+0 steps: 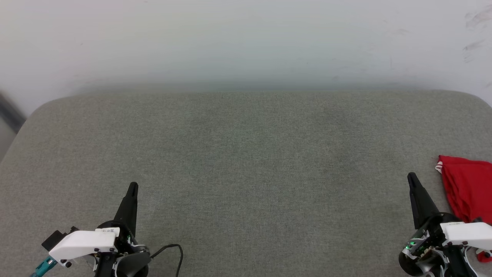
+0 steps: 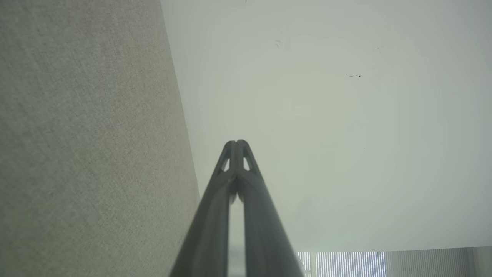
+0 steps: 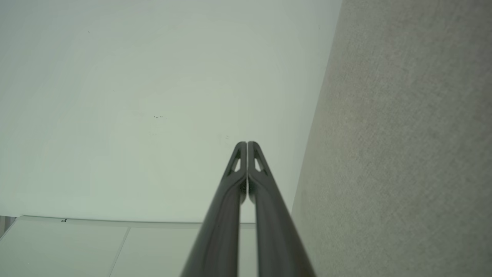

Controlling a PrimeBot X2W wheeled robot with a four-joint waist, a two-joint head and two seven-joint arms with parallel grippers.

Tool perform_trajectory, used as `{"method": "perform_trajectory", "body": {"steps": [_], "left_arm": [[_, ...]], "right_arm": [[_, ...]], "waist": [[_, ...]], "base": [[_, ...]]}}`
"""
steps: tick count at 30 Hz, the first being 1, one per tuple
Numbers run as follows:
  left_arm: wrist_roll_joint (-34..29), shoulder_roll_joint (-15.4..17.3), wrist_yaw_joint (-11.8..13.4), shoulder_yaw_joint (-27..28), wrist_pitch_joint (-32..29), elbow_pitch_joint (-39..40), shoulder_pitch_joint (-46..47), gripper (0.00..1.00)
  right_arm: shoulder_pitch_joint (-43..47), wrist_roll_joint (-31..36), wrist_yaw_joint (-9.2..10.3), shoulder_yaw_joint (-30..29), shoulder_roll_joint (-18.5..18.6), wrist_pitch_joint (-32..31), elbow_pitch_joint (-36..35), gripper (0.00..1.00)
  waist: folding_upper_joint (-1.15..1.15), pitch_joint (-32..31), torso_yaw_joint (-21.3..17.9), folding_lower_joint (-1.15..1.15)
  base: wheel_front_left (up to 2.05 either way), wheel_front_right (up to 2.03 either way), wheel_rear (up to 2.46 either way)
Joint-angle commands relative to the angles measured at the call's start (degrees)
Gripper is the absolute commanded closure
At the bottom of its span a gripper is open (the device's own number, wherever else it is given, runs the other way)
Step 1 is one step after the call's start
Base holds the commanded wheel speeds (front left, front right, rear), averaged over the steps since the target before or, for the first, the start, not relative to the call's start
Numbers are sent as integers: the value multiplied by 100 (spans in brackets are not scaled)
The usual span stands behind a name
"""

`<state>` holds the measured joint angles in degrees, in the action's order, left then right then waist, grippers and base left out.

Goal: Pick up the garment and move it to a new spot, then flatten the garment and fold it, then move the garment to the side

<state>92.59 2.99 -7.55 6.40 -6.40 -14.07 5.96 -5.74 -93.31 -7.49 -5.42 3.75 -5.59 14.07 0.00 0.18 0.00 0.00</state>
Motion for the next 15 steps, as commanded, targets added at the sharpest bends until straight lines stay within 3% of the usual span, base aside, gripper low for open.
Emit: {"method": "perform_trajectory", "body": {"steps": [1, 15], "left_arm": [[1, -8, -19, 23, -11, -2, 52, 100], [-3, -12, -19, 28, -18, -2, 52, 100]], "right_arm": [[-88, 7, 0, -10, -17, -11, 8, 100], [-85, 32, 0, -29, -30, -31, 9, 100]], "waist": [[0, 0, 0, 0], [0, 0, 0, 0]], "base": [[0, 0, 0], [0, 0, 0]]}}
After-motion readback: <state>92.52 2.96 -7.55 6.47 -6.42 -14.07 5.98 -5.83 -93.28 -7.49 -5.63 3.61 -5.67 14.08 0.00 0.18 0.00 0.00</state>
